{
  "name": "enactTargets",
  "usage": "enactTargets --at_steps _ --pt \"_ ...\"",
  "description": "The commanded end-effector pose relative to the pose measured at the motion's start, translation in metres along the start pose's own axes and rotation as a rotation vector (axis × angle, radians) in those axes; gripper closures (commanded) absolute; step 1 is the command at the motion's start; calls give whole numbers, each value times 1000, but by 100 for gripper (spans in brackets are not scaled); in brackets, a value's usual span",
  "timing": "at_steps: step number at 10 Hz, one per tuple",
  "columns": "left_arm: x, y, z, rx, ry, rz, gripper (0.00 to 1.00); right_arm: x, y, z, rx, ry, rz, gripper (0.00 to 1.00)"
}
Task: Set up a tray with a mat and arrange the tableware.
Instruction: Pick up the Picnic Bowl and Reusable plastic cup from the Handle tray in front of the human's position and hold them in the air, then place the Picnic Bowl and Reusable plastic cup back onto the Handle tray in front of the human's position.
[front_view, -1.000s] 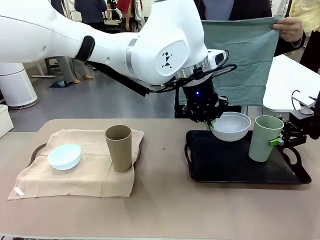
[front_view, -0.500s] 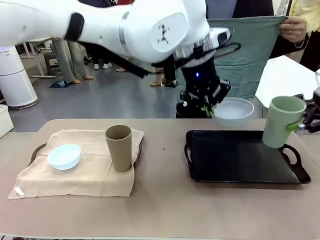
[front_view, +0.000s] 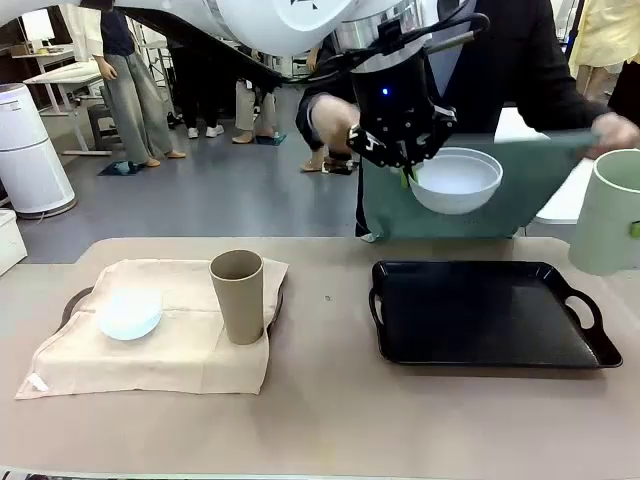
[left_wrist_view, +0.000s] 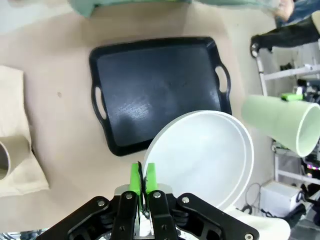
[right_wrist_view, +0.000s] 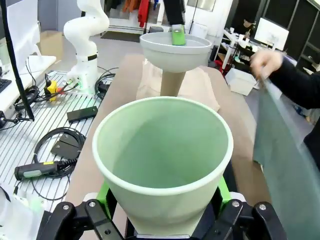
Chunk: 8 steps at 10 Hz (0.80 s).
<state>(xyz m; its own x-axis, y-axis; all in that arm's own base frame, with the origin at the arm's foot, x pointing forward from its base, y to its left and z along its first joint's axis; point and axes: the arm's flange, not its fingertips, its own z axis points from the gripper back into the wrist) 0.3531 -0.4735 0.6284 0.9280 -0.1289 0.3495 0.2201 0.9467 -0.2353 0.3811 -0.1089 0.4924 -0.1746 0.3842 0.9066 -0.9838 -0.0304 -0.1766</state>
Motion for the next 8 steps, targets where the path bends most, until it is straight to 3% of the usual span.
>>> enactTargets --at_steps 1,2,8 --pt "-1 10 4 24 -58 65 96 -6 -5 -7 45 -9 9 11" --pt "0 0 0 0 0 0 96 0 0 0 0 0 0 11" --pt "0 0 0 0 0 0 96 0 0 0 0 0 0 11"
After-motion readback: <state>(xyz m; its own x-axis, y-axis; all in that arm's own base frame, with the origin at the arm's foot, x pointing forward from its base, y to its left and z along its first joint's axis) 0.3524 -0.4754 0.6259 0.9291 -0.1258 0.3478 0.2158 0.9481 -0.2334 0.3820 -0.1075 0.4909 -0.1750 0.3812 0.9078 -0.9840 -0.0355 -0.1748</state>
